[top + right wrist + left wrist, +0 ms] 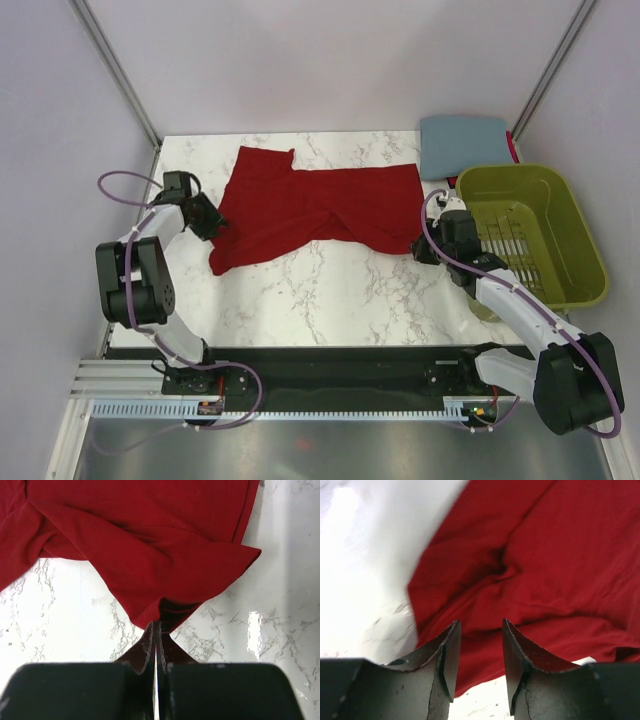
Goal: Fold and stack the t-shirts
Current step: Flatten the tshirt out
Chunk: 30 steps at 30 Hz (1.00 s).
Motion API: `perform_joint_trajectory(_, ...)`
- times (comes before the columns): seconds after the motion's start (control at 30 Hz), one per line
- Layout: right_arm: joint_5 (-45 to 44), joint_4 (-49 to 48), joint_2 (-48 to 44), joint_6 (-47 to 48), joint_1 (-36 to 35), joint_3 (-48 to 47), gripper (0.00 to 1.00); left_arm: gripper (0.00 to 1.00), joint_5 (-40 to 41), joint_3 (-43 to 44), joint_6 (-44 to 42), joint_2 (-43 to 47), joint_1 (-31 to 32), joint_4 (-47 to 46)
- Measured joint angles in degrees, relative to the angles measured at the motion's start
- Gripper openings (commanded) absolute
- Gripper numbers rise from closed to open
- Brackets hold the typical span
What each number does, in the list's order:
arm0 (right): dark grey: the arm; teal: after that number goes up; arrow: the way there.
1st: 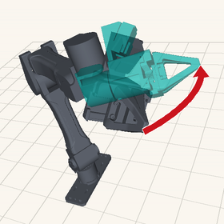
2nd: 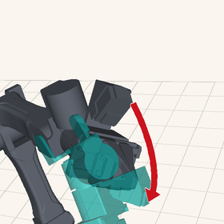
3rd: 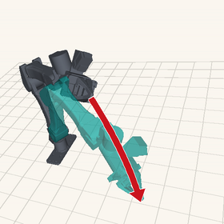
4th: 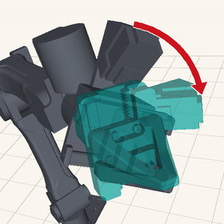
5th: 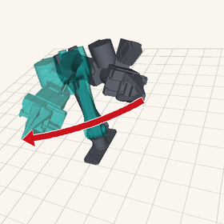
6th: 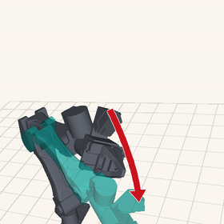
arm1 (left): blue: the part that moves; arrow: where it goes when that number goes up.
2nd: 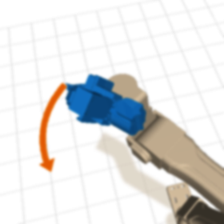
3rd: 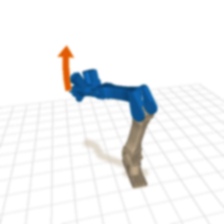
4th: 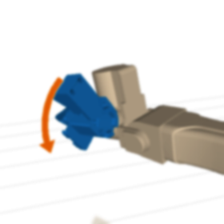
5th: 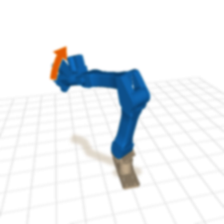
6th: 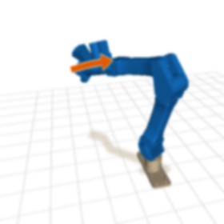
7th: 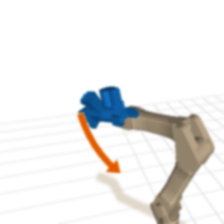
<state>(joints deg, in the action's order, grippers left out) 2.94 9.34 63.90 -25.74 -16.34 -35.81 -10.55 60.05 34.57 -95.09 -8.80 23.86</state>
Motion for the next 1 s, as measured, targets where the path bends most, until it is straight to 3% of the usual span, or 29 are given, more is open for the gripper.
perform_joint_trajectory(0.33, 0.22, 0.13, 0.02, -0.44, 0.0, 0.0, 0.0, 0.49, 1.14, 9.46, -8.39, -9.84, 7.78, -1.18)
perform_joint_trajectory(0.67, -0.02, 1.07, 0.0, -0.59, 0.0, -0.04, 0.0, 0.51, 8.96, 10.73, -11.5, -12.41, 8.28, 0.66)
perform_joint_trajectory(0.77, -0.07, 1.46, 0.0, -0.68, 0.0, -0.46, 0.0, 0.4, 9.14, 12.07, -12.02, -13.73, 8.28, 0.94)
perform_joint_trajectory(0.8, -0.17, 1.55, 0.0, -0.68, 0.0, -0.66, 0.0, 0.23, 9.18, 12.41, -12.22, -14.12, 8.52, 1.07)
perform_joint_trajectory(0.9, -0.44, 1.84, 0.0, -0.68, 0.0, -1.16, 0.0, 0.02, 9.31, 13.09, -12.94, -14.71, 8.96, 1.64)
perform_joint_trajectory(1.0, -1.38, 2.38, 0.04, -0.9, 0.0, -1.77, 0.0, 0.02, 9.53, 15.13, -13.25, -14.8, 9.46, 3.96)
